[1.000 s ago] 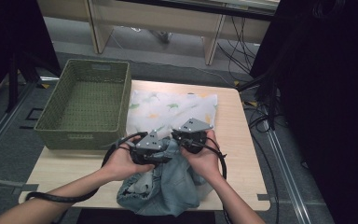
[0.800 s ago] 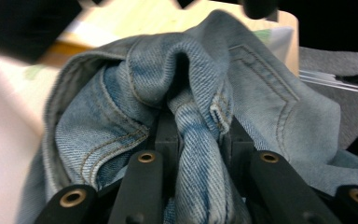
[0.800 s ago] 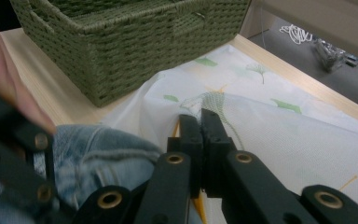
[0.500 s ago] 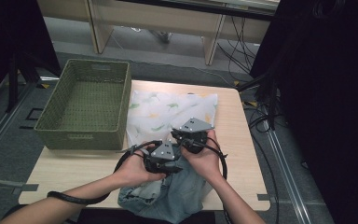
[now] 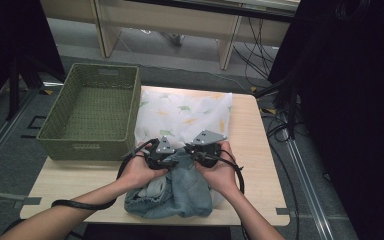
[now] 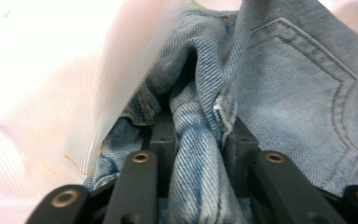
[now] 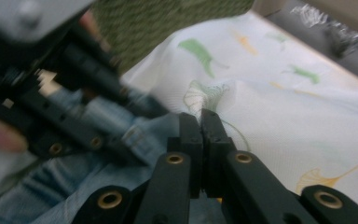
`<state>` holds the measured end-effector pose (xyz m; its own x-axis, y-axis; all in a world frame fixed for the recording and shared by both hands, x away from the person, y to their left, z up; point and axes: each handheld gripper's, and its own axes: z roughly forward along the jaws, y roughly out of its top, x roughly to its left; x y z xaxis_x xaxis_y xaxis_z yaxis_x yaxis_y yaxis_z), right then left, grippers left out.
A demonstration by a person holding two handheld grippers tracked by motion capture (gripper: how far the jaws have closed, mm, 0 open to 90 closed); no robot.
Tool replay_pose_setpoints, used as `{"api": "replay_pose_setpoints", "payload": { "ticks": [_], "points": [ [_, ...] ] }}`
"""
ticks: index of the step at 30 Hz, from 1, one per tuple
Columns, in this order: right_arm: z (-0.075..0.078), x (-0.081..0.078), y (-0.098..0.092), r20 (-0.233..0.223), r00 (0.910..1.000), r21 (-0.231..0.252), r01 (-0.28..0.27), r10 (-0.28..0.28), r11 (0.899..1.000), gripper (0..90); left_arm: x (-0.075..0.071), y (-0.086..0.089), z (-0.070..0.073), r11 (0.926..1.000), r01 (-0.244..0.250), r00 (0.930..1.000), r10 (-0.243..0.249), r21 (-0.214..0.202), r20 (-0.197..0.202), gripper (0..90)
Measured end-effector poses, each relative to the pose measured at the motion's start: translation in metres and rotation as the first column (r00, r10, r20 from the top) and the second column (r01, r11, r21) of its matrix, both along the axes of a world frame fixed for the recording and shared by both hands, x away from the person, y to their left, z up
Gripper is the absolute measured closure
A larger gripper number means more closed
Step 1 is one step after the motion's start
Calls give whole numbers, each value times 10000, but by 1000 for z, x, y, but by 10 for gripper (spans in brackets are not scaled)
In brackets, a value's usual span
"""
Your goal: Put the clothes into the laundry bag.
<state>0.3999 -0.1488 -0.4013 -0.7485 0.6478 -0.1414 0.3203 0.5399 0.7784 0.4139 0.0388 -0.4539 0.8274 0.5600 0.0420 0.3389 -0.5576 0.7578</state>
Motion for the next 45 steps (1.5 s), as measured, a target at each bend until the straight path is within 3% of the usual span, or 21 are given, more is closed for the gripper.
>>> {"api": "replay_pose_setpoints", "payload": {
  "ticks": [2,3,4,6,10,12,13,15,17,19,20,22,27,28,31,32,35,37,40,42,45],
  "points": [
    [-2,0,1,43,9999,-146,-155,155,9998,900,-1,0,-1,9995,178,9998,-177,-244,22,618],
    [-8,-1,2,-176,9998,-391,-106,99,9992,900,-2,1,0,9990,320,9995,-319,-309,18,462],
    [-9,-1,0,-247,9997,-335,-55,47,9994,900,-7,6,8,9970,404,9992,-407,-655,-39,415],
    [-9,1,-3,-227,9997,-307,-3,-4,9995,900,-15,16,21,9956,356,9990,-332,-872,284,337],
    [-7,3,-7,-186,9997,-203,170,-173,9996,900,-27,34,37,9908,441,9988,-412,-1283,256,269],
    [-6,4,-9,-145,9996,-185,243,-246,9995,900,-39,54,40,9877,456,9985,-494,-1494,-216,260],
    [-6,4,-9,-175,9995,-183,270,-274,9995,900,-39,54,40,9877,456,9985,-494,-1494,-216,256],
    [-5,4,-8,-137,9995,-262,269,-273,9993,900,-47,66,28,9909,540,9953,-634,-1234,-736,238],
    [-5,4,-7,-120,9996,-243,235,-238,9994,900,-49,68,20,9913,614,9921,-734,-1162,-1014,232],
    [-6,3,-5,-130,9996,-281,245,-248,9993,900,-49,67,10,9931,599,9900,-720,-1006,-1216,225],
    [-6,1,-4,-351,9983,-167,453,-459,9988,900,-47,65,2,9943,613,9875,-730,-868,-1394,223],
    [-7,3,-2,-215,9996,-354,151,-159,9993,900,-42,60,-9,9957,570,9829,-687,-724,-1711,223],
    [-12,1,-1,-437,9990,-458,67,-87,9989,900,-35,48,-25,9984,521,9773,-556,-225,-2043,300],
    [-12,1,-2,-505,9986,-435,103,-125,9990,900,-35,45,-28,9981,561,9793,-504,238,-1963,319],
    [-13,0,-1,-490,9988,-447,20,-42,9990,900,-34,42,-32,9973,494,9821,-386,543,-1843,378],
    [-14,-1,1,-538,9985,-468,10,-35,9989,900,-33,41,-34,9958,522,9835,-381,755,-1769,449],
    [-14,-2,2,-543,9985,-505,-3,-24,9987,900,-32,37,-35,9939,479,9847,-303,994,-1714,499],
    [-14,-2,3,-593,9982,-496,-4,-25,9988,900,-31,37,-34,9913,465,9879,-274,1230,-1527,602],
    [-13,-2,3,-592,9982,-461,-24,-4,9989,900,-31,37,-35,9942,300,9888,-143,1037,-1486,763],
    [-12,-2,3,-597,9982,-451,-24,-3,9990,900,-31,38,-34,9952,264,9890,-123,945,-1473,783],
    [-10,-3,3,-434,9990,-266,63,-75,9996,900,-33,42,-22,9999,75,9881,-53,134,-1539,811]
  ]
}}
